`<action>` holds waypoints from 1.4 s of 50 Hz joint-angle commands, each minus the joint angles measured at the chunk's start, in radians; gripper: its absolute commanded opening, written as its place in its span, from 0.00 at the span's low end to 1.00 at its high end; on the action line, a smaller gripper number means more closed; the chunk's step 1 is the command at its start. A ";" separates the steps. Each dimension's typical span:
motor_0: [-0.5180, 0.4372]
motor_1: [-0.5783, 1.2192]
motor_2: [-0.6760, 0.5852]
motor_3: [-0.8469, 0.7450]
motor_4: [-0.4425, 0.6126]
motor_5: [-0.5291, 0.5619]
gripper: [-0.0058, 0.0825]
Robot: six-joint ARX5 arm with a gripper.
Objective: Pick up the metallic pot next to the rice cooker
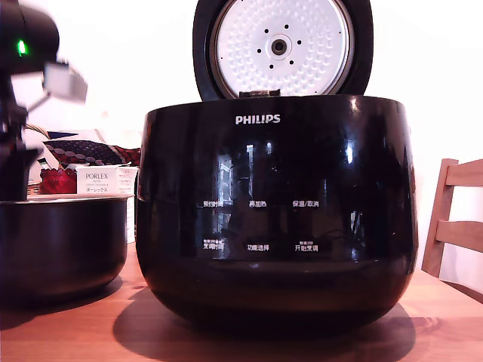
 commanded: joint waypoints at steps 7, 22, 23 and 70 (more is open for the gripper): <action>0.005 0.015 -0.011 0.019 0.004 0.009 0.69; 0.004 0.015 -0.011 0.007 0.005 0.031 0.20; 0.004 0.015 -0.011 0.006 0.004 0.031 0.14; -0.121 -0.179 0.260 -0.377 -0.136 0.019 0.04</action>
